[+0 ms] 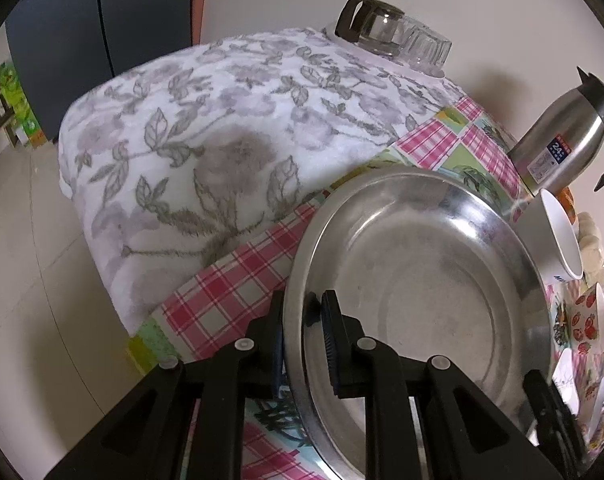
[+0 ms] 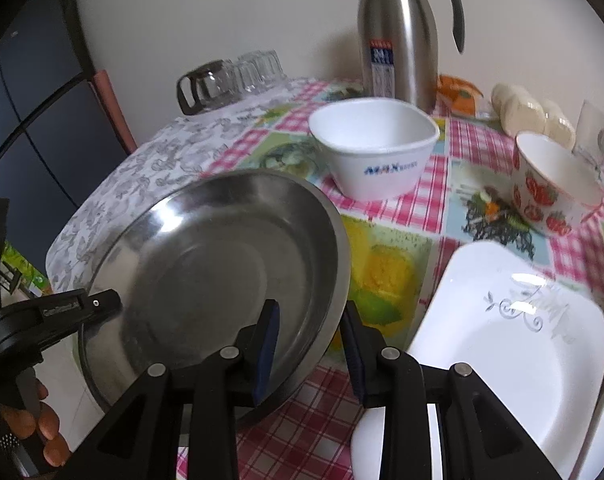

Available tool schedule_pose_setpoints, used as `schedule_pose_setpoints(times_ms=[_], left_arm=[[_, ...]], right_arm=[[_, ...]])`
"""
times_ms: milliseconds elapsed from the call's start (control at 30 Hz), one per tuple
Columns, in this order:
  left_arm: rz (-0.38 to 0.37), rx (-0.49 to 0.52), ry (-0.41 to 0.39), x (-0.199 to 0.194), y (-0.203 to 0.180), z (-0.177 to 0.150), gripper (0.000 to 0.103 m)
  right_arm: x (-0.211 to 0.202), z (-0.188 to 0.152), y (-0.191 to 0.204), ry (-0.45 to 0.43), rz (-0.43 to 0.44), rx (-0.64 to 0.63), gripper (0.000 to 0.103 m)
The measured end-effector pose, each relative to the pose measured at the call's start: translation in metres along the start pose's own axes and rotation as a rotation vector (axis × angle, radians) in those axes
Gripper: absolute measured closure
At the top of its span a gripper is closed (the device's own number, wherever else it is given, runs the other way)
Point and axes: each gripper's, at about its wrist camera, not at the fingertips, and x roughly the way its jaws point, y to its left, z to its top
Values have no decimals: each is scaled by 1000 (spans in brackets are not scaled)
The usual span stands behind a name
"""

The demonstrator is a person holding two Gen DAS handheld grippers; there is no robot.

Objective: Organize plates and bowls

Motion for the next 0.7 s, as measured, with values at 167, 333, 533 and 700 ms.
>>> schedule_pose_setpoints(times_ms=[167, 333, 533, 700], left_arm=[[5, 16, -14, -4, -1, 1, 85], [7, 20, -6, -4, -1, -2, 85], [2, 29, 24, 2, -1, -5, 84], [10, 38, 32, 5, -2, -7, 83]], right_arm=[[-8, -1, 6, -24, -16, -60, 75], [-6, -3, -2, 3, 16, -32, 78], [7, -8, -23, 86, 70, 100, 86], [9, -9, -22, 89, 65, 100, 86]])
